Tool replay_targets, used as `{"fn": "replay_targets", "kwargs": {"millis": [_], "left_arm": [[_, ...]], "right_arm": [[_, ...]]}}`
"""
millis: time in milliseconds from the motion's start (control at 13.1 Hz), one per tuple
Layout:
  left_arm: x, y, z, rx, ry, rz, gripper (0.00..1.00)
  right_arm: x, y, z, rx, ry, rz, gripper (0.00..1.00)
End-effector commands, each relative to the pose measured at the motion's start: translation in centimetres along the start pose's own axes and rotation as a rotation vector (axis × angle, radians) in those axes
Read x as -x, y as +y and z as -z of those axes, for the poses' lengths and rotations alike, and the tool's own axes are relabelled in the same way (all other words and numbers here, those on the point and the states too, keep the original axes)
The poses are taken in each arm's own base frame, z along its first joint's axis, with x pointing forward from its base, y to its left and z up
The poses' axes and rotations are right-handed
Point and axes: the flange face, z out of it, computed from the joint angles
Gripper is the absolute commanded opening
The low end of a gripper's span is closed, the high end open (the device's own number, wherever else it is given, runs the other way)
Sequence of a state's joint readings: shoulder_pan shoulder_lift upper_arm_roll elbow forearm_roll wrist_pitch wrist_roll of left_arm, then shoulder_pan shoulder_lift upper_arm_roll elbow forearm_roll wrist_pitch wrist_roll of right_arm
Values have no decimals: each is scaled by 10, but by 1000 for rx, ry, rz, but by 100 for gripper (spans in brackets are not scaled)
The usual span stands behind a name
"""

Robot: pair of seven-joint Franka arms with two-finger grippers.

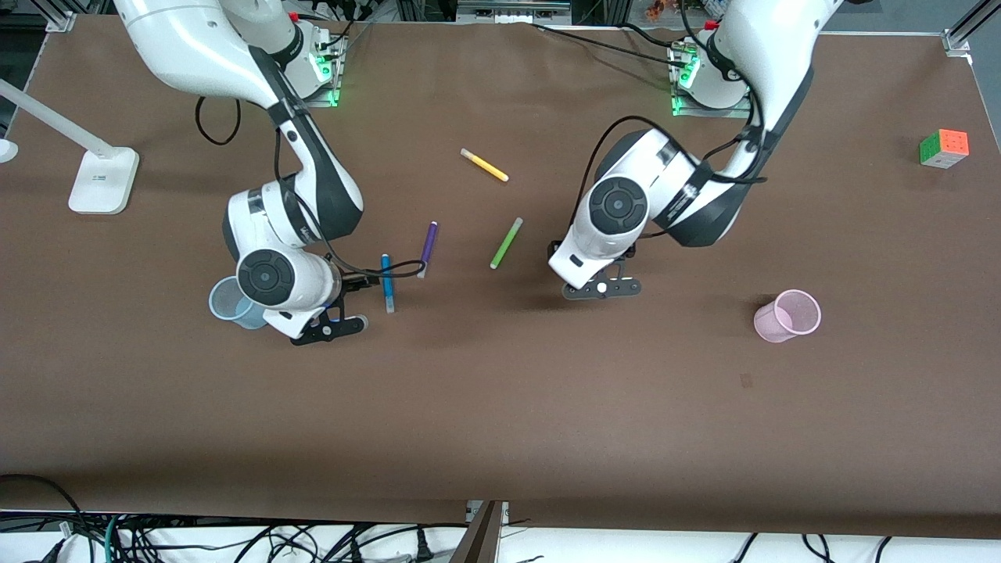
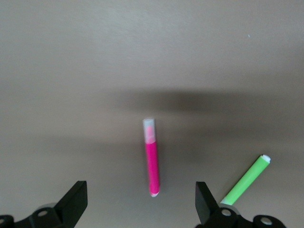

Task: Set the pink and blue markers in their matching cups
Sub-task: 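Reach the right gripper to the blue marker while the left gripper reaches the pink marker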

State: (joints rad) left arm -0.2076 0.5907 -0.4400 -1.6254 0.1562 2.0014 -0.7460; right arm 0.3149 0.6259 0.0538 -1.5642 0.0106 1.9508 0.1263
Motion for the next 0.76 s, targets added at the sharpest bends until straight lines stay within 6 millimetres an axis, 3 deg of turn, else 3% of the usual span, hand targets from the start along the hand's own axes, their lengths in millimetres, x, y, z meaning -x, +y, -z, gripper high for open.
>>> {"fn": "replay_targets", "kwargs": {"millis": [0,229,688], "left_arm": [[10,-3,-38,-19,57,-33,100],[25,-5,-72,-16,96,-61,100],[27,-6,-99,-42,76,-69,100]], "right_arm": [[0,-17,-20,-12,30,7,100],[-5,-29,-42,-14,64,22,100],[-10,-43,-64,-17,89,-16,100]]}}
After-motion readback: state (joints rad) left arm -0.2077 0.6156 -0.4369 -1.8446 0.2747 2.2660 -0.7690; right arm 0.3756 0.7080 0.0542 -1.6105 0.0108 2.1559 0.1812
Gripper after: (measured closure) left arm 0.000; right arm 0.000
